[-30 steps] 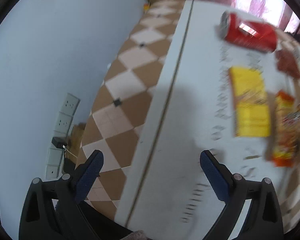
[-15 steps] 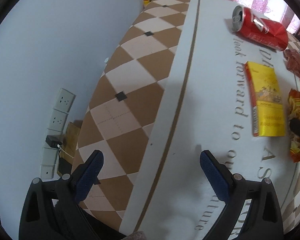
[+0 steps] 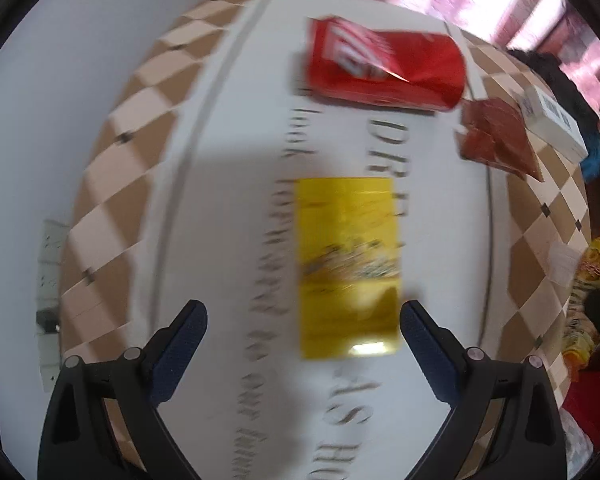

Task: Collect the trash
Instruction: 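Grasp the yellow HAOMAO pack with the left tool while the right tool grasps the orange snack bag, then carry the yellow pack and snack bag over the bin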

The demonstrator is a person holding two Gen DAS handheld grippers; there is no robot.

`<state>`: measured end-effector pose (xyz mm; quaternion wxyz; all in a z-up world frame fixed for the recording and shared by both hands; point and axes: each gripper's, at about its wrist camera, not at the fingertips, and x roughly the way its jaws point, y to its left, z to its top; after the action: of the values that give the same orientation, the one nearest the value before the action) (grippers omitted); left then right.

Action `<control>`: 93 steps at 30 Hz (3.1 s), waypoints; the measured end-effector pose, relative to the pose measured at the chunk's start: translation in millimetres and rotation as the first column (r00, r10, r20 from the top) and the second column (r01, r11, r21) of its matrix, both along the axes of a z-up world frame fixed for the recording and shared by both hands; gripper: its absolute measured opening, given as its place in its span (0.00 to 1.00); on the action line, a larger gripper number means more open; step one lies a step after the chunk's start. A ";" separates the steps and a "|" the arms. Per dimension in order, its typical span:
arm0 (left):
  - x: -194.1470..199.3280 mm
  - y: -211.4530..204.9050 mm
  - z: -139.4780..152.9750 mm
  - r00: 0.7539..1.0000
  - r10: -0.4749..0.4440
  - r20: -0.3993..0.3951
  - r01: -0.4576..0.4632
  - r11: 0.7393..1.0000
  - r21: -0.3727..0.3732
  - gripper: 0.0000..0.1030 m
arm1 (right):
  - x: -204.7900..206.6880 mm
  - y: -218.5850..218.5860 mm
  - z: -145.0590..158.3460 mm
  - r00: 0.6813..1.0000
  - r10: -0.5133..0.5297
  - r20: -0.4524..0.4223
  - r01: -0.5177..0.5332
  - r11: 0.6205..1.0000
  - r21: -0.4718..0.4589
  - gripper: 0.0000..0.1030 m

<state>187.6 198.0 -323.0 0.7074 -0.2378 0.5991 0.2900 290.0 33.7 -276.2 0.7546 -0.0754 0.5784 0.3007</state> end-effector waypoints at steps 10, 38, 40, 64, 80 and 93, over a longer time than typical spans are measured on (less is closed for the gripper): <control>28.8 -6.4 -8.6 0.999 -0.046 0.008 0.046 0.999 0.012 0.59 | 54.7 -42.1 -38.1 0.993 -0.070 -0.096 0.057 0.989 -0.134 0.25; -19.9 -77.8 66.5 0.983 -0.112 0.143 0.084 0.978 0.190 0.51 | 19.0 -63.4 -27.7 0.990 -0.079 -0.114 0.082 0.996 0.026 0.40; -14.7 -82.7 80.1 0.978 -0.124 0.170 0.089 0.976 0.201 0.51 | 17.8 -67.9 -15.7 0.990 -0.080 -0.114 0.087 0.994 0.059 0.39; 242.4 -284.9 129.0 0.804 -0.496 0.328 0.499 0.863 0.083 0.51 | 163.9 -312.3 62.1 0.930 -0.367 -0.017 0.367 0.924 0.111 0.39; 355.1 -342.6 6.6 0.836 -0.538 0.109 0.547 0.834 -0.075 0.93 | 259.4 -378.1 -118.3 0.870 -0.441 -0.221 0.439 0.897 -0.058 0.39; 329.4 -339.1 -11.1 0.859 -0.511 0.031 0.508 0.859 0.062 1.00 | 268.2 -384.1 -160.8 0.851 -0.475 -0.224 0.449 0.879 -0.159 1.00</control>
<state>517.0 -141.1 -334.1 0.7784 -0.0592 0.6165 0.1025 558.2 -350.4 -437.0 0.7186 0.0676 0.6865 0.0882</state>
